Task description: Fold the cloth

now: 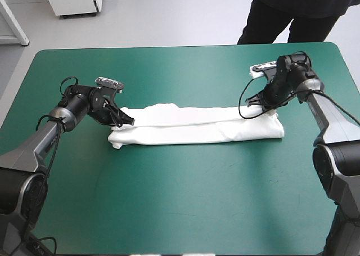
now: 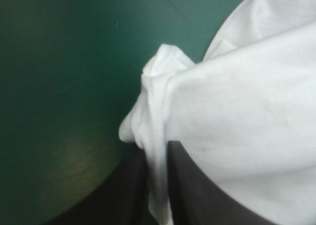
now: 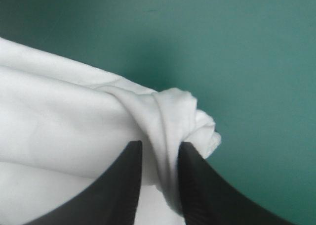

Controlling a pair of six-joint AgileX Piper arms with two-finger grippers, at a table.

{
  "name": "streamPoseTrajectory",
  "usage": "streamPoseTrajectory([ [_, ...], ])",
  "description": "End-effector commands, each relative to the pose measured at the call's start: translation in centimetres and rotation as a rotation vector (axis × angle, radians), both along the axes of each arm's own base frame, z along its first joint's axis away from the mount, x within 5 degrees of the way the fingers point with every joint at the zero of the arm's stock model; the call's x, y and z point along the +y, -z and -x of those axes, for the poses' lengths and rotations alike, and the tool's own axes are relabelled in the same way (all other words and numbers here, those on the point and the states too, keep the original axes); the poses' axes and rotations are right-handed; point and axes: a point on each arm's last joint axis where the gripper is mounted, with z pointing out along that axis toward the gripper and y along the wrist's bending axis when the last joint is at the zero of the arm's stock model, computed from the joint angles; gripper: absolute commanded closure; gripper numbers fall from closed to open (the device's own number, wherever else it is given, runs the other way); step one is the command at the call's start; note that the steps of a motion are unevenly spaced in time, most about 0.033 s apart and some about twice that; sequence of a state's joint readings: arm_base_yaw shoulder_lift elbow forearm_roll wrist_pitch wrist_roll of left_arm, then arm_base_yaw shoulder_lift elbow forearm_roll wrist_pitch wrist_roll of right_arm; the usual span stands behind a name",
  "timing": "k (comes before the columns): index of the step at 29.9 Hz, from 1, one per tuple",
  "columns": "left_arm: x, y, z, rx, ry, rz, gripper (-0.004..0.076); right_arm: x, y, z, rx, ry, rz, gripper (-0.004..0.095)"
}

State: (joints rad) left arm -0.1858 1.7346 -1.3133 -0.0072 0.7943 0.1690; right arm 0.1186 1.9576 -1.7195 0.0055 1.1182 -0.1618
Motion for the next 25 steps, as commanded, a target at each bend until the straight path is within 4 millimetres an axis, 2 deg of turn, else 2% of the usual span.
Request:
streamPoseTrajectory([
  [1,0.1,-3.6,0.3,-0.063,0.003,0.004,0.0456,-1.1,-4.8,1.0,-0.102,0.016,-0.025,0.0457],
  [4,0.4,-5.2,0.6,-0.069,0.007,-0.021,0.0381,-2.2,-6.8,1.9,-0.151,0.041,-0.030,0.0388],
  [8,0.5,-9.5,2.0,-0.113,0.000,0.010,0.0366,-4.1,-10.1,4.3,-0.195,0.090,-0.031,0.0394],
  [11,-0.6,-12.8,3.7,-0.170,0.037,0.171,0.0366,-5.0,-12.1,6.4,-0.230,0.116,-0.034,0.0394],
  [14,-1.8,-14.7,5.3,-0.215,0.146,0.307,0.0366,-5.5,-13.1,8.9,-0.255,0.130,-0.032,0.0394],
  [20,-4.3,-14.9,5.8,-0.184,0.251,0.467,0.0370,-5.9,-13.3,13.7,-0.289,0.134,0.020,0.0394],
  [22,-6.0,-14.5,6.0,-0.175,0.309,0.466,0.0398,-6.0,-13.1,14.9,-0.303,0.149,0.035,0.0394],
  [25,-8.8,-13.6,6.0,-0.159,0.375,0.469,0.0496,-6.3,-12.8,16.3,-0.311,0.171,0.062,0.0394],
])
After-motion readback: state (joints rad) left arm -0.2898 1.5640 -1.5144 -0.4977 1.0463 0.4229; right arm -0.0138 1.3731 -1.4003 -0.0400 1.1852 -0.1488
